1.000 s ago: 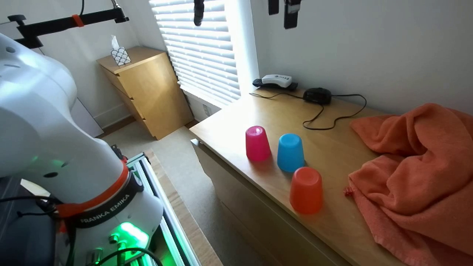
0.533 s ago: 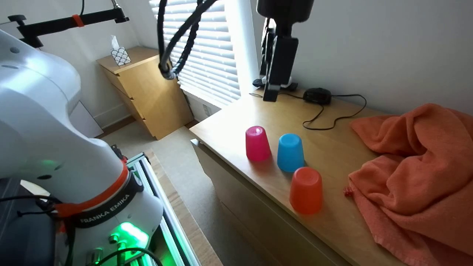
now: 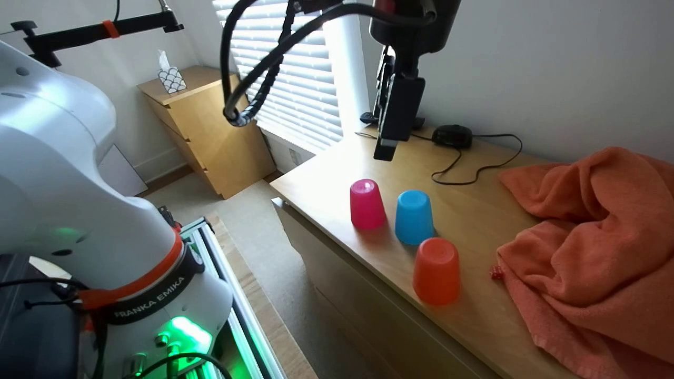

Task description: Stack the cups into each other starting with the orange cup into blue cup and finally the stacked cups onto the pink cup

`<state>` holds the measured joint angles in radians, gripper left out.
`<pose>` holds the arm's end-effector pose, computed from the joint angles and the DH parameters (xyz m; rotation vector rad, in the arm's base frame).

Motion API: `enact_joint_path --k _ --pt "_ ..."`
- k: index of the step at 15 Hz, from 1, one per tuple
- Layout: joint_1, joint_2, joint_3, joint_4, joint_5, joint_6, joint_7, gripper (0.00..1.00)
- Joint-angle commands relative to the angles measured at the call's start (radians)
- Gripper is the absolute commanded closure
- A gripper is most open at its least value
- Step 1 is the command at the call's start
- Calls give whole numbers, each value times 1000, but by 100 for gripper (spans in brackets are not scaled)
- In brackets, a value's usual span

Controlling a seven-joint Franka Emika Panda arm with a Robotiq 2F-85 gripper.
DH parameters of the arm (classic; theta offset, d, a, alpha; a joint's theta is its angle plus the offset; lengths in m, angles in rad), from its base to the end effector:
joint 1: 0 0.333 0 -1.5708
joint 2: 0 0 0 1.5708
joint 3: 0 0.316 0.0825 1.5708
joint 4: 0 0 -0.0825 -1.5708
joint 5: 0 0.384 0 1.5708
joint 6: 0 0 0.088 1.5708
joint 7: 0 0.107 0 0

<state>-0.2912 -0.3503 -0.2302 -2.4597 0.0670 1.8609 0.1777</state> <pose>0.3499 -0.1952 0.4035 -2.7624 1.0129 0.3431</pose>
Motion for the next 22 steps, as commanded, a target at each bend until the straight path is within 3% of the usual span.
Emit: enact_joint_path --k 1,8,22 --pt "-13 89 -18 6 1 33 12 0" --pt "-26 246 -55 -9 18 230 -12 0" --pt "-60 434 -112 7 219 349 -105 0"
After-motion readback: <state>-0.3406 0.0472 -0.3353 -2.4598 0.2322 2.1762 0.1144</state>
